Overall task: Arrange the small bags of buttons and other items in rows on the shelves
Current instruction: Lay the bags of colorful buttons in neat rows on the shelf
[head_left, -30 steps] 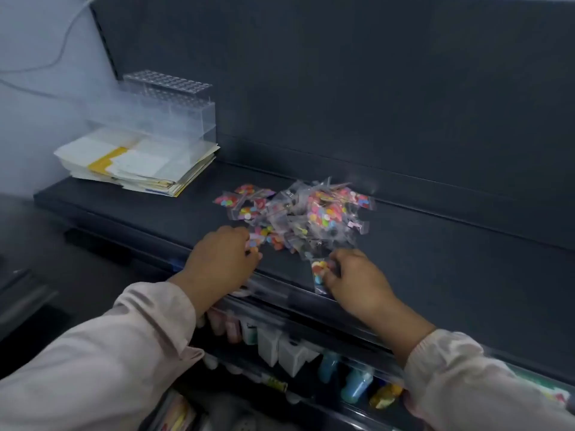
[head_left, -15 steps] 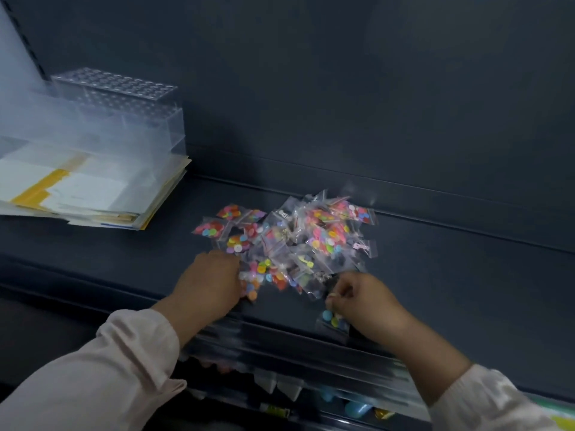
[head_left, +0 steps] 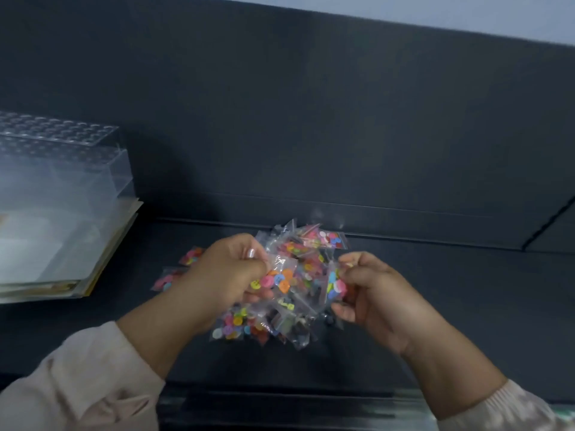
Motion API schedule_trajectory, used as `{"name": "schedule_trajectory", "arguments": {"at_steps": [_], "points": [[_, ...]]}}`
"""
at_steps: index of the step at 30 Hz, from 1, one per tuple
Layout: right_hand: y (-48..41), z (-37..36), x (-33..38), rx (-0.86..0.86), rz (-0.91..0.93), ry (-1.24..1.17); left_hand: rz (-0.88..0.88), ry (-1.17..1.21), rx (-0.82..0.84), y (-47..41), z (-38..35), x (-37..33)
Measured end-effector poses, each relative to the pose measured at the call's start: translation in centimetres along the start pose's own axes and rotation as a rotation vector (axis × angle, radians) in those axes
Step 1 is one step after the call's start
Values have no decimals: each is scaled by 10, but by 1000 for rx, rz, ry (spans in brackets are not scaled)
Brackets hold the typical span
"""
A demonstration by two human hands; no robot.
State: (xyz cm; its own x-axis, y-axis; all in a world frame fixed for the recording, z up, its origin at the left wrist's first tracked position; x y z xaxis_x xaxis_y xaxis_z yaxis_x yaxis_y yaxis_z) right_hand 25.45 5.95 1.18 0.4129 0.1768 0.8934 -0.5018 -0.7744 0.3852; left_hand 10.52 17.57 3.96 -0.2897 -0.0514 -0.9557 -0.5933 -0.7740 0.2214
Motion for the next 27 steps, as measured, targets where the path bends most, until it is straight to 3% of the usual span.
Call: {"name": "schedule_trajectory", "arguments": {"at_steps": [5, 11, 16, 22, 27], "points": [[3, -1, 8, 174, -22, 131, -81, 23, 27, -19, -51, -23], [-14, 44, 22, 107, 87, 326, -160, -9, 24, -37, -113, -48], [-26, 86, 42, 185, 79, 429, -223, -147, 66, -59, -159, -65], [-54, 153, 39, 128, -72, 442, -189, -218, 1, -101, -208, -65], [-78, 206, 42, 20, -137, 398, -146, -518, 95, -124, -239, -51]]}}
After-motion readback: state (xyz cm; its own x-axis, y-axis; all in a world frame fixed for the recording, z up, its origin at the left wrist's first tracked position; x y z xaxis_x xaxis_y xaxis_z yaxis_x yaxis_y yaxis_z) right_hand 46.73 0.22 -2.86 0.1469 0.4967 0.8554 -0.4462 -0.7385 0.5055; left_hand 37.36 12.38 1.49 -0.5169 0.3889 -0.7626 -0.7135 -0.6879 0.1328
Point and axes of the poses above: each hand's wrist, its own y-axis away from the middle knuckle, its own z-axis out of the back of the hand, x = y × z, the point moved 9 cm from there along -y, towards the middle knuckle, and after that the axes turned 4 degrees about -x, right-handed, at the moved point
